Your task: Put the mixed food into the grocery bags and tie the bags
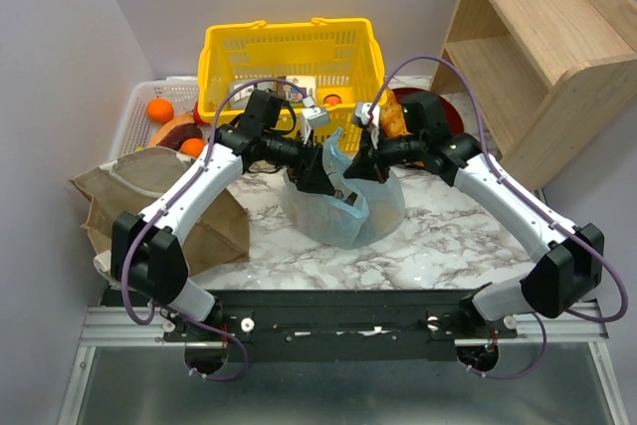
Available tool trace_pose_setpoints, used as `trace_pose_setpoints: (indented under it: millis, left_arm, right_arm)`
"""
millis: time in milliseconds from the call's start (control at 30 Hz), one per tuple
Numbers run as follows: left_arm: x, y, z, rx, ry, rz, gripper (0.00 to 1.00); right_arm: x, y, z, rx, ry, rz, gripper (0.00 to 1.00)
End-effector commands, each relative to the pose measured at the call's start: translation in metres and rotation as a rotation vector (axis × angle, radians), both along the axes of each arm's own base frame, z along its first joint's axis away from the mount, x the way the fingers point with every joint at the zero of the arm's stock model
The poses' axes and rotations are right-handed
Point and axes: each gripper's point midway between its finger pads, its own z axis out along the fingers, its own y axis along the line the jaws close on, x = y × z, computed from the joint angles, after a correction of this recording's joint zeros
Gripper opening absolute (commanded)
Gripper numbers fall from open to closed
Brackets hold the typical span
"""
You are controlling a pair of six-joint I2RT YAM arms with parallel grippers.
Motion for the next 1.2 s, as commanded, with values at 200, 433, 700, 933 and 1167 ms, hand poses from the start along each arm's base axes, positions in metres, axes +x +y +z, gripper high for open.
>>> trace_pose_setpoints:
  millis: [200, 433, 700, 933, 1167]
  left_arm:
    - [-0.001, -0.014, 0.008, -0.009, -0.017, -0.035, 0.80]
    - [0.002, -0.016, 0.006, -0.010, -0.017, -0.032, 0.54]
    - [0.004, -0.015, -0.002, 0.000, -0.033, -0.023, 0.09]
    - [0.002, -0.017, 0.001, -0.031, -0.051, -0.036, 0.00]
    - [-0.003, -0.014, -0.004, -0.037, -0.071, -0.039, 0.00]
  right_arm:
    - [-0.005, 0.008, -0.008, -0.057, 0.008, 0.024, 0.01]
    - [-0.006, 0.009, -0.014, -0.078, 0.012, 0.028, 0.01]
    - [-0.004, 0.003, -0.020, -0.109, -0.002, -0.001, 0.01]
    - [-0.009, 0.005, -0.014, -0.087, -0.003, 0.024, 0.17]
    - [-0.014, -0.002, 0.033, 0.054, 0.006, -0.023, 0.79]
